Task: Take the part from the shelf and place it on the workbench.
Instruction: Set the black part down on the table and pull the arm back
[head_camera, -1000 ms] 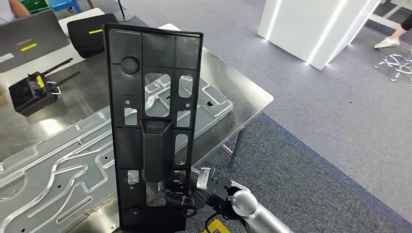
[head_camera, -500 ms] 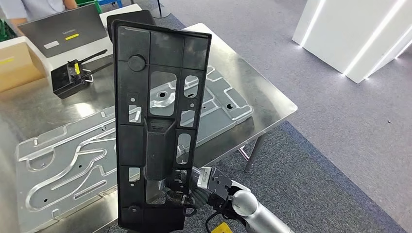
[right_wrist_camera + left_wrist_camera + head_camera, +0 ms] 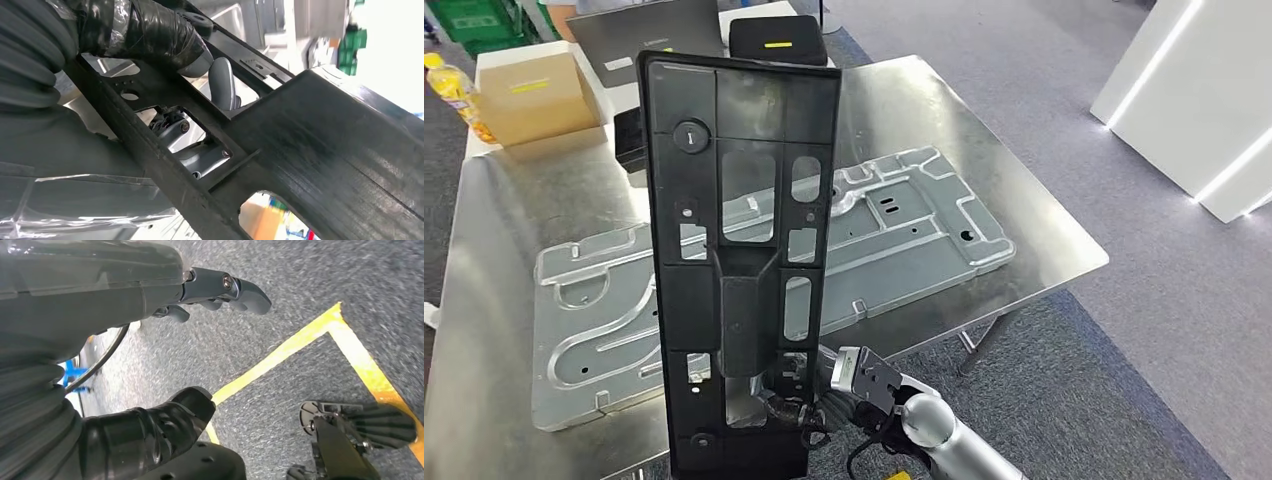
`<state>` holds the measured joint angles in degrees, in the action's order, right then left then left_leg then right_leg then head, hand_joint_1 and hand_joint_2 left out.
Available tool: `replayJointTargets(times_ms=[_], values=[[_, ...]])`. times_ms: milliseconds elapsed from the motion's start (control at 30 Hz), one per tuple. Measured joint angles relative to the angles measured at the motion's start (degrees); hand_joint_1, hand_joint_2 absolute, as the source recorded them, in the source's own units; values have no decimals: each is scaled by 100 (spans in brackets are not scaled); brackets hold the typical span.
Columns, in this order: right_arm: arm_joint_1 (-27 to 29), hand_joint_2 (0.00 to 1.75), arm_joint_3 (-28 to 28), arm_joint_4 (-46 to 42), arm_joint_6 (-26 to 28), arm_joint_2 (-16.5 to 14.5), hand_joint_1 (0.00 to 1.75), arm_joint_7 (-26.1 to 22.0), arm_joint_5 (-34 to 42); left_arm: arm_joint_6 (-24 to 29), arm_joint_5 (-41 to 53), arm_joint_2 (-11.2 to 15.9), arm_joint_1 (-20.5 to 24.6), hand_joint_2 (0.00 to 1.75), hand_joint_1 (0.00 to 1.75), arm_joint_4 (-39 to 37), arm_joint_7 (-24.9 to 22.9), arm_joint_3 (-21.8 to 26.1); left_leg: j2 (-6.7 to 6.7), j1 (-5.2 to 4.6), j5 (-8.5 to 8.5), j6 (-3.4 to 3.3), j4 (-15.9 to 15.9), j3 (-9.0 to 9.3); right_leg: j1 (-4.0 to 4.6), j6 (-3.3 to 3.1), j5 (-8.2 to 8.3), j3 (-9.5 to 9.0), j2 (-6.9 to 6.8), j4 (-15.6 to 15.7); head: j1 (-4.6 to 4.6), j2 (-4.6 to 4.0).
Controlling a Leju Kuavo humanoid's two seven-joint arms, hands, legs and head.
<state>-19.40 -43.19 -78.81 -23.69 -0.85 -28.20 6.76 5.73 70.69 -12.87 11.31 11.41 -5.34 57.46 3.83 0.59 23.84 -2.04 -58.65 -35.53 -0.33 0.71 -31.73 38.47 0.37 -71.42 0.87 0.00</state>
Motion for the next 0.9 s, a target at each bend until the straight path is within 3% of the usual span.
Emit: replayJointTargets(times_ms=[67,133,200,233,267,333,400,433,467,567,633,700,800,833,900], values=[[-5,175,1,-2,0,0,175,0,0,0,0,-12,2,175,0,0,1,-1,132,1,-17,25,-4,-3,10,-79,370,-368,267,821,1,0],[-14,175,1,-3,-1,1,175,-1,1,0,2,-23,3,175,0,0,1,-2,240,18,-43,78,-2,-32,29,-122,481,-544,445,1232,-4,0],[-21,175,1,-4,-7,-3,175,-2,2,0,5,-22,-3,175,0,0,0,-2,339,30,-70,154,20,-63,32,-145,500,-565,348,1285,-9,0],[-24,175,1,-5,-12,-8,175,-2,2,1,6,-20,-8,175,0,0,-1,-1,290,23,-58,185,2,-82,21,-163,523,-588,282,1326,-7,0],[-29,175,1,-5,-17,-13,175,-4,5,1,6,-19,-9,175,0,0,-3,-1,167,9,7,209,-84,-127,5,-188,548,-613,209,1373,-3,0],[-33,175,1,-4,-27,-19,175,-7,14,2,8,-18,4,175,0,0,-9,0,-169,1,330,247,-600,-362,-2,-225,576,-643,33,1433,5,0],[-26,175,1,3,-36,-19,175,-7,19,2,13,-18,12,175,0,0,-14,0,-308,24,667,297,-1302,-683,8,-241,567,-635,-143,1429,9,0],[-22,175,0,7,-40,-19,175,-7,20,2,14,-17,5,175,0,0,-16,0,-330,37,702,322,-1474,-754,9,-238,559,-632,-228,1422,9,0],[-20,175,0,10,-43,-19,175,-7,20,2,14,-16,-5,175,0,0,-19,-1,-350,49,639,343,-1451,-726,6,-230,548,-631,-301,1414,10,0],[-21,175,1,10,-48,-20,175,-7,21,0,13,-13,-17,175,0,0,-24,-2,-385,68,418,368,-1130,-538,-1,-209,528,-634,-402,1397,9,0],[-21,175,1,10,-48,-20,175,-7,21,0,13,-13,-17,175,0,0,-24,-2,-389,69,395,369,-1085,-511,-2,-207,525,-634,-408,1394,9,0],[-22,175,0,10,-50,-20,175,-7,21,1,13,-12,-15,175,0,0,-25,-1,-434,72,269,373,-797,-346,-7,-193,510,-635,-441,1376,10,0],[-48,175,0,10,-72,-22,175,7,49,-1,17,-6,-6,175,0,0,-25,-3,-520,36,97,198,-129,3,7,-48,415,-645,-601,1287,9,0],[-63,175,1,10,-81,-25,175,16,69,-2,19,-5,-5,175,0,0,-25,-4,-504,30,87,119,-32,45,3,13,349,-637,-559,1223,8,0],[-82,175,10,19,-103,-27,175,57,166,-4,20,-6,-1,175,0,0,-23,-5,-421,49,68,49,-10,50,-31,76,92,-473,-290,831,4,0]])
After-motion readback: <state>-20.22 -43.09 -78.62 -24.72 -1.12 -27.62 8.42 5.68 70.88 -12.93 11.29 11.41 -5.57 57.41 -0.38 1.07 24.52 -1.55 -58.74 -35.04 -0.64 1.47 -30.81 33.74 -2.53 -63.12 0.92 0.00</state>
